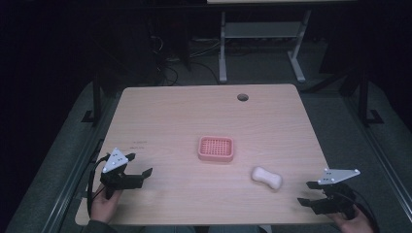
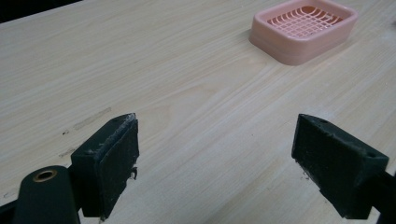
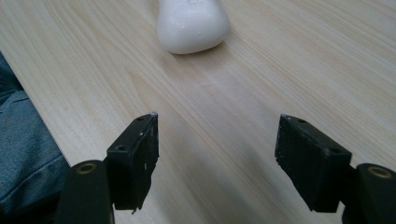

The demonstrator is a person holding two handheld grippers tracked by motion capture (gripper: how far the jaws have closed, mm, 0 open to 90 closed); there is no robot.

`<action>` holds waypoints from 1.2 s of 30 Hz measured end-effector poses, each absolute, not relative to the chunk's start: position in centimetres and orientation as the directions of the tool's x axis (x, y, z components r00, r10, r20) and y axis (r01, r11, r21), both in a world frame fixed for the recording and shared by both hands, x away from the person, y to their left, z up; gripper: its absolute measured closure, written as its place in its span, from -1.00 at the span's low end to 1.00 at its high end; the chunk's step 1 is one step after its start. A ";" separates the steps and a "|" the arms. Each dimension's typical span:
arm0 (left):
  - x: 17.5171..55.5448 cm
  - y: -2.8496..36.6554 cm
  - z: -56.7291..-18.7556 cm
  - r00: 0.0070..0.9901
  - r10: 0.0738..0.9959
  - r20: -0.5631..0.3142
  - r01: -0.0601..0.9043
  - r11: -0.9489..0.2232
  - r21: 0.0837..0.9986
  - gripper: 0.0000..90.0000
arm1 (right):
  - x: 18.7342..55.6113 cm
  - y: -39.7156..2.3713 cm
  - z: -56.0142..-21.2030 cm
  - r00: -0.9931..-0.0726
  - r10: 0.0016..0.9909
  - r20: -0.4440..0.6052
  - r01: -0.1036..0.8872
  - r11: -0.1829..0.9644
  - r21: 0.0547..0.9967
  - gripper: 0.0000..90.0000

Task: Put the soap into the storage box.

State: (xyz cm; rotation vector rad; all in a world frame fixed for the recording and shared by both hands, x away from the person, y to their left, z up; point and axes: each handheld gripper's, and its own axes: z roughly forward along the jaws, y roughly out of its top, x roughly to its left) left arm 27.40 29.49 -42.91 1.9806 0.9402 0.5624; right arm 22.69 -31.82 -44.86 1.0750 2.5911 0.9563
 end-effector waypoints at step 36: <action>27.2 29.4 -42.9 0.621 0.783 0.037 0.399 -0.357 0.844 -0.68 | 27.2 -25.4 -41.6 -0.827 0.562 0.024 0.485 0.690 0.537 -0.33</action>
